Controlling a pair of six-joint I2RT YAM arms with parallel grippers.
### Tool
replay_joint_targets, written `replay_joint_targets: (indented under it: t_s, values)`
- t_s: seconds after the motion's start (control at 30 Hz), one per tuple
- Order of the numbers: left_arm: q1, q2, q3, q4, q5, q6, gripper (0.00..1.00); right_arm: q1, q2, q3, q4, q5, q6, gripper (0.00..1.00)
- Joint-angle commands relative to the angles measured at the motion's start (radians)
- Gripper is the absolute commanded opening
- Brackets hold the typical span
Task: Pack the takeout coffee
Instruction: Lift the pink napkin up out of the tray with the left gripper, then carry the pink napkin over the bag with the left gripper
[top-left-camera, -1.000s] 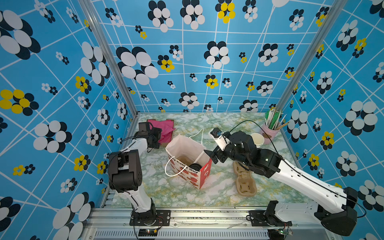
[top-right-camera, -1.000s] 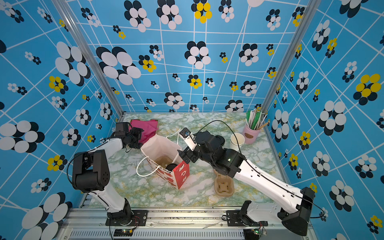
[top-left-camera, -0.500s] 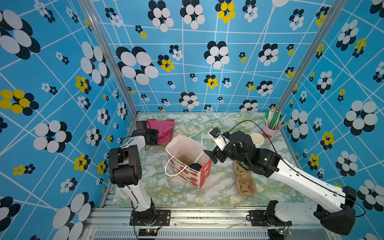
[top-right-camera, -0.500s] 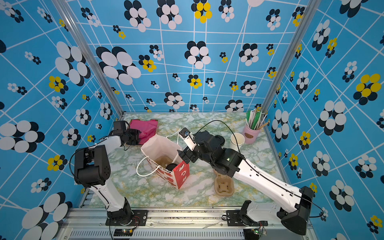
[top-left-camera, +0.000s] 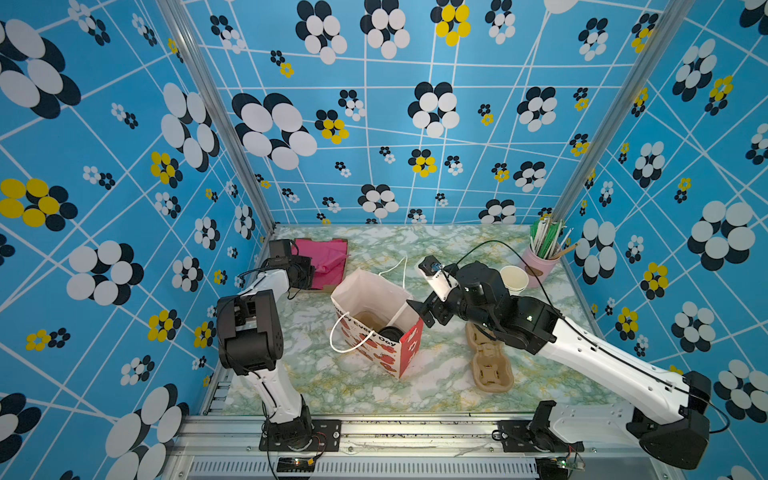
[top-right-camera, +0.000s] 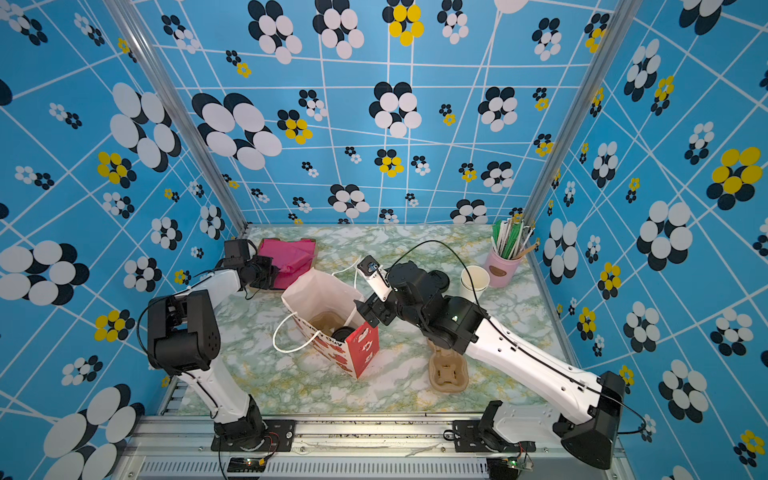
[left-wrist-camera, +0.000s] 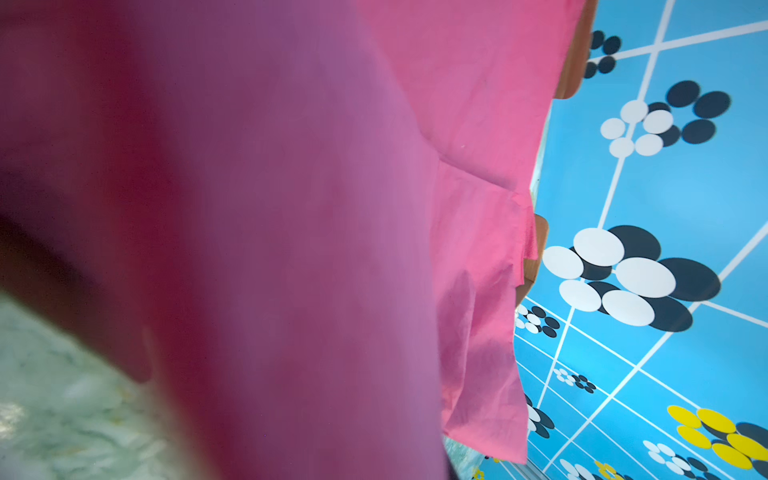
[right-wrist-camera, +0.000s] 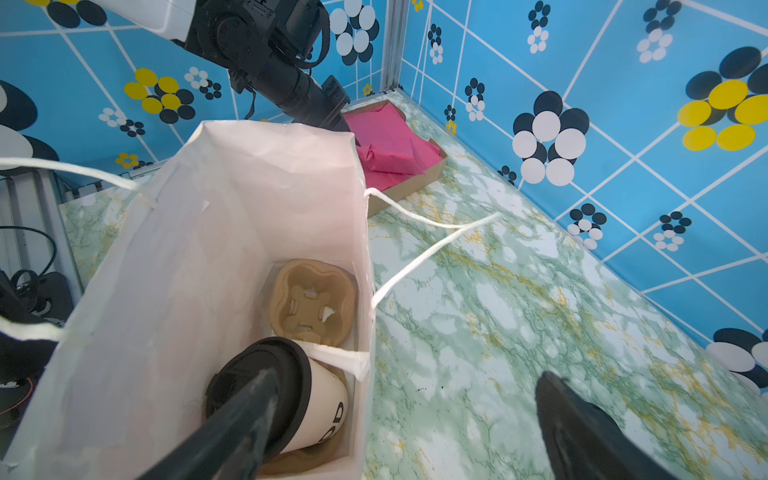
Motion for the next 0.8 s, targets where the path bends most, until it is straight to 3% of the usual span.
replay_joint_targets:
  t_s: [0.0,0.23,0.47,0.77]
  values:
    - [0.009,-0.106,0.098,-0.066,-0.019,0.161,0.00,-0.007,-0.014,0.018,-0.007,0.005,0.007,0.99]
    - [0.006,-0.287,0.134,-0.097,-0.006,0.313,0.00,-0.007,-0.037,0.033,-0.019,0.017,-0.002,0.99]
    - [-0.020,-0.442,0.149,-0.126,0.105,0.457,0.00,-0.007,-0.059,0.096,-0.069,0.011,-0.032,0.99]
    - [-0.163,-0.606,0.166,-0.119,0.236,0.454,0.00,-0.007,0.017,0.253,-0.100,-0.081,-0.088,0.99]
